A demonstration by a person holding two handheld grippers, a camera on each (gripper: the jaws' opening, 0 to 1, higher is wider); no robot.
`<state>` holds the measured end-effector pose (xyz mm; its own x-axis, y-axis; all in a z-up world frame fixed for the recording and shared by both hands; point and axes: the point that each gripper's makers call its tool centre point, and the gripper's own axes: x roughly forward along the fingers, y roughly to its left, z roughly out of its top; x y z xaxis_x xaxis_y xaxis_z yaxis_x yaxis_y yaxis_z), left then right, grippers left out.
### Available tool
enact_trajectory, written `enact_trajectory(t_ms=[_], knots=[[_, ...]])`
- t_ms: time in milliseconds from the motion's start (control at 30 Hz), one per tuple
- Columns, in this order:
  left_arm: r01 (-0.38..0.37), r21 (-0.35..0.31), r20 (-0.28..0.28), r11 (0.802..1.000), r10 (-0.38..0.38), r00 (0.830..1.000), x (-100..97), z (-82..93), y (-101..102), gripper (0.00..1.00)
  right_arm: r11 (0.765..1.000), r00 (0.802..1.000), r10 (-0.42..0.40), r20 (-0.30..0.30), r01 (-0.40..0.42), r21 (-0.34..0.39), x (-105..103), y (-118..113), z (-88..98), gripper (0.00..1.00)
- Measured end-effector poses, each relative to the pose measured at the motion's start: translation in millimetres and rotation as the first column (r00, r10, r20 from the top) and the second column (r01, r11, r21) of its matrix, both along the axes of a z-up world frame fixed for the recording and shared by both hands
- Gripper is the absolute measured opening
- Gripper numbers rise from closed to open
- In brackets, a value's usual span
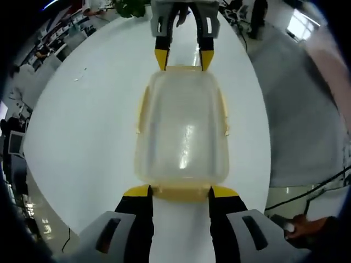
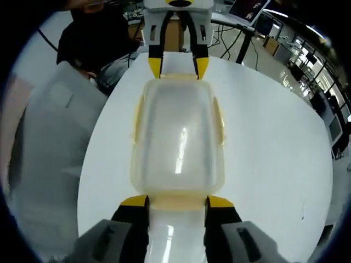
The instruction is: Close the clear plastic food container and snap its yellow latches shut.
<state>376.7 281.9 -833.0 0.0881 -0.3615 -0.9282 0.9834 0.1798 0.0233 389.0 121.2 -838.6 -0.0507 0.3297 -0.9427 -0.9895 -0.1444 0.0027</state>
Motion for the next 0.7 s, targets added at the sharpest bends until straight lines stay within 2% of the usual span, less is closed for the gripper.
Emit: enact_trajectory(t_ms=[100,300,467,700], knots=[[0.011,0.001,0.042,1.0,-0.011,0.999,8.7,11.9,-5.1,0.37,1.0,1.0,-0.01,0.025,0.009,0.014,7.3,-5.4,12.3,0.36],[0.029,-0.007,0.061,1.0,-0.028,0.998,13.6,27.1,-23.7,0.37,0.999,0.999,-0.028,0.037,0.027,0.021,8.2,-25.6,28.7,0.36],[0.055,-0.008,0.074,0.998,-0.055,0.996,17.5,35.9,-47.1,0.37,0.999,0.998,-0.048,0.045,0.047,0.019,8.3,-46.8,35.3,0.36],[0.093,-0.037,0.097,0.995,-0.089,0.991,22.8,41.8,-90.4,0.37,0.997,0.995,-0.081,0.05,0.082,-0.014,8.7,-90.1,43.1,0.36]])
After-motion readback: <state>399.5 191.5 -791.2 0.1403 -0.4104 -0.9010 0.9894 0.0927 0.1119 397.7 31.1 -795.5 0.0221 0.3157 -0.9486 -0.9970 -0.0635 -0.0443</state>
